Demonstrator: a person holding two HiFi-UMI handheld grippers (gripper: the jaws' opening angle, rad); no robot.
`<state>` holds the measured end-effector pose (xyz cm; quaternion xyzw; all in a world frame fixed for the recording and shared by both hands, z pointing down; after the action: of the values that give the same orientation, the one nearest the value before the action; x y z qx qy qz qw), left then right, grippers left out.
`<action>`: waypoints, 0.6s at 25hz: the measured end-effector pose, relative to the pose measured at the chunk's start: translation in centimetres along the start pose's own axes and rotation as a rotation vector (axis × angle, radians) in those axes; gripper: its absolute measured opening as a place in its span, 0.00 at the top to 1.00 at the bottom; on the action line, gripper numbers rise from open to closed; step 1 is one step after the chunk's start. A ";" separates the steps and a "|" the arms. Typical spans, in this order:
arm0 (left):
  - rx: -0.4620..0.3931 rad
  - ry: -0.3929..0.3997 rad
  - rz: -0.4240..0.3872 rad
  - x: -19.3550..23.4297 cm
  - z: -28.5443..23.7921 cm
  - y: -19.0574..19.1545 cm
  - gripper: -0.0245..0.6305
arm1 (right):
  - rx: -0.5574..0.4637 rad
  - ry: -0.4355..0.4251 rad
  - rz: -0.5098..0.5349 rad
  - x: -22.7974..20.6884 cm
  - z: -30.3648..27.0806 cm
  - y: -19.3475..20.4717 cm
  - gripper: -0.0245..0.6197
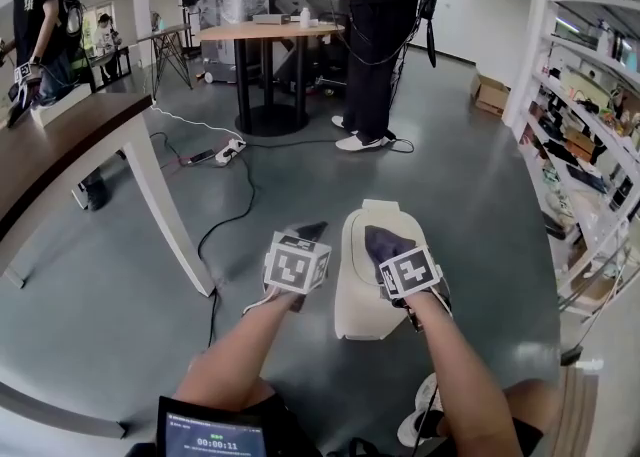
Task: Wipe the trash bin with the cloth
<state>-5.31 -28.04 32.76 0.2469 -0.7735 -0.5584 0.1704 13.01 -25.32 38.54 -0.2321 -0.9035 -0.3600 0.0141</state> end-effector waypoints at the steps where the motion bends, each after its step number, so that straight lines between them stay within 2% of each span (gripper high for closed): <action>1: -0.011 0.005 -0.010 -0.3 0.3 -0.2 0.96 | -0.006 0.004 -0.012 -0.4 0.1 0.3 0.85; 10: -0.031 0.005 -0.023 -0.8 1.4 -0.6 0.96 | 0.009 0.056 -0.034 -3.3 1.0 2.4 0.85; 15: -0.024 0.007 -0.013 -1.2 1.2 -0.6 0.96 | -0.008 0.064 -0.084 -4.8 1.4 3.5 0.85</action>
<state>-4.83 -26.54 31.80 0.2518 -0.7646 -0.5677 0.1723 19.00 -24.10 38.84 -0.1826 -0.9100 -0.3712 0.0270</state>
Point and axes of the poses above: the fingertips, and each gripper's own axes: z backward along the fingers, x to its left, y out of its underside, the point moved 6 cm from there along z, backward along the fingers, and after that the axes turned 1 degree about -y, right-handed, at the moved point
